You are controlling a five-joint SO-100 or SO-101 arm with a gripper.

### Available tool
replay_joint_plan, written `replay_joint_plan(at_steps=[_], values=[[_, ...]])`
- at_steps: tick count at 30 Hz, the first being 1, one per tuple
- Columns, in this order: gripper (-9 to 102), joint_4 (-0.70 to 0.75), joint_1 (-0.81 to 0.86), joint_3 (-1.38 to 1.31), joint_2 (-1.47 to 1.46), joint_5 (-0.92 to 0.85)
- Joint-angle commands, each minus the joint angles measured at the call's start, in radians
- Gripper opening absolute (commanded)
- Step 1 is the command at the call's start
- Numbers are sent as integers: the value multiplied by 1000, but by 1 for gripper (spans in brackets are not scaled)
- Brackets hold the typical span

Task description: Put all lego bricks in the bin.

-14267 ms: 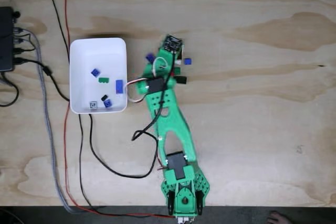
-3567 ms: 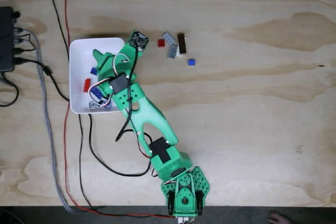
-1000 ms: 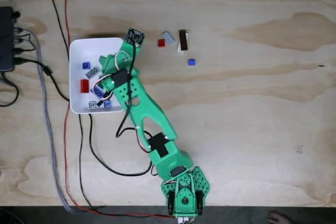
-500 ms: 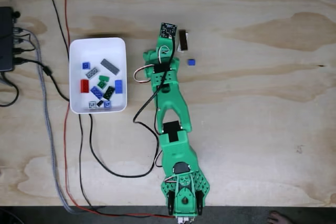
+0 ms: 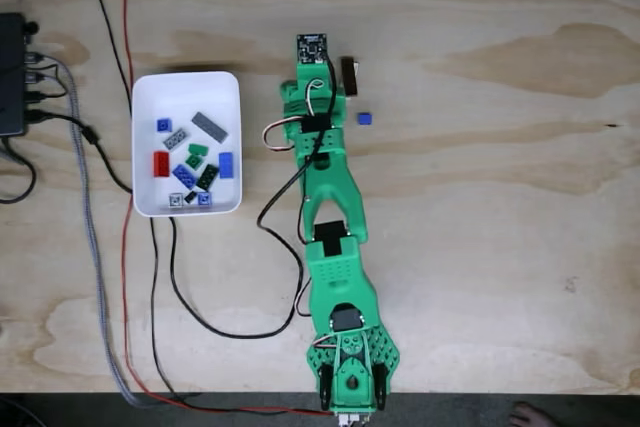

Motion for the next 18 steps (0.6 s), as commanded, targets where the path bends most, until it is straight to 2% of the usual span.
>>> replay_joint_plan(at_steps=[1,3,7,12,15,18], values=[[12,8,21,-9,-6,-28],[2,34,8,-6,12,-15],[0,97,-40,37,132,80],[0,170,-164,256,655,253],[0,319,-261,230,945,353],[0,494,-344,-20,879,445]])
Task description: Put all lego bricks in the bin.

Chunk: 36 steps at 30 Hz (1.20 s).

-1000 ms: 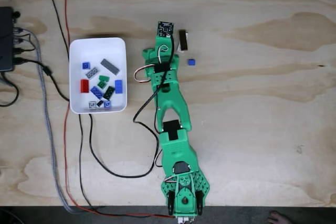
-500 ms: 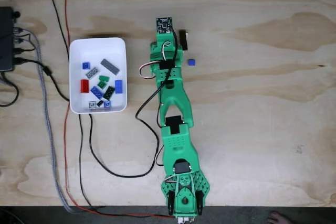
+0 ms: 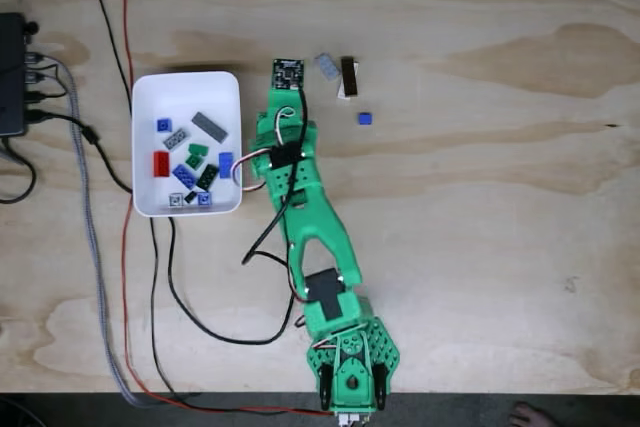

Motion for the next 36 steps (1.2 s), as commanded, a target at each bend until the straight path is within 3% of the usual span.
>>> replay_joint_plan(at_steps=[1,5,9,12,16,20,23,27,36], values=[[0,230,-106,-364,170,132],[4,387,-181,-572,-144,181],[15,411,-232,-523,-321,236],[27,376,-221,-466,-299,316],[30,295,-129,-425,-78,367],[28,239,71,-285,204,170],[26,69,250,72,296,-67],[26,-209,342,423,201,-199],[27,-308,410,307,-57,-232]])
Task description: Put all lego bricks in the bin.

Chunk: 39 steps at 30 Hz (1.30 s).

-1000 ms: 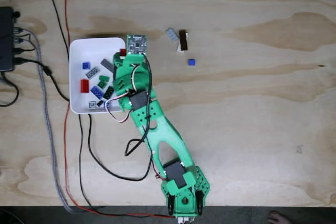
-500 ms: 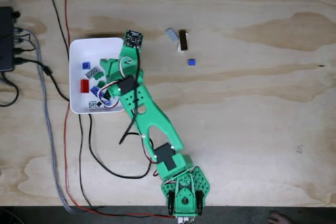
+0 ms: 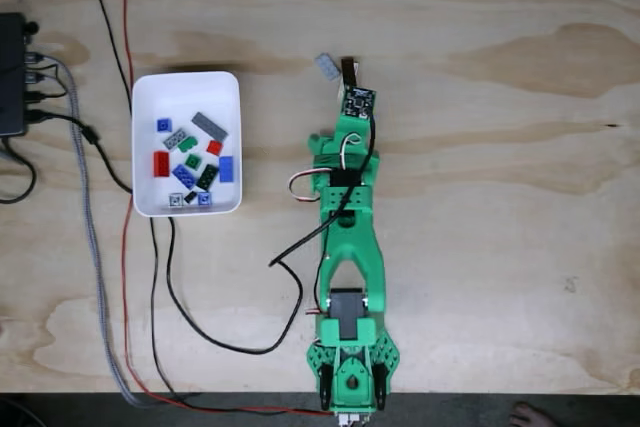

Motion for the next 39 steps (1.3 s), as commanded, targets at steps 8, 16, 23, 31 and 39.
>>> replay_joint_plan(at_steps=[8,16,23,31,39], values=[[27,-137,74,-272,-196,-69],[26,-133,57,-471,-399,-48],[25,-80,37,-681,-551,-52],[0,-92,0,-678,-565,-60],[0,-61,-97,-336,75,158]])
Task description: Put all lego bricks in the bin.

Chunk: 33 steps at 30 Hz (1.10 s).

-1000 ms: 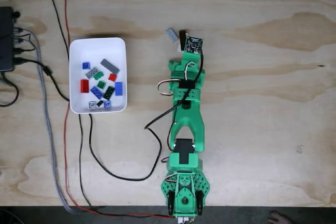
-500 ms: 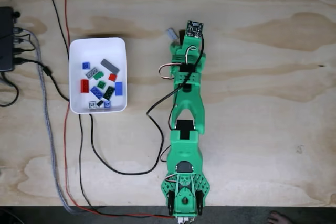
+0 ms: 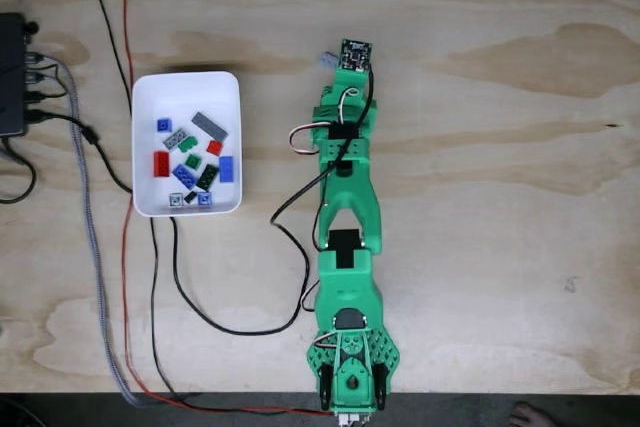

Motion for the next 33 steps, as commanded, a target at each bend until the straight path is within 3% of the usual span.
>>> replay_joint_plan(at_steps=[1,7,9,17,22,28,33], values=[[0,89,-61,66,555,155],[0,222,-69,-35,830,229],[0,350,-114,-144,834,221],[0,526,-430,-201,614,221],[1,569,-575,-273,397,339],[13,623,-684,-374,244,495],[28,572,-612,-367,341,644]])
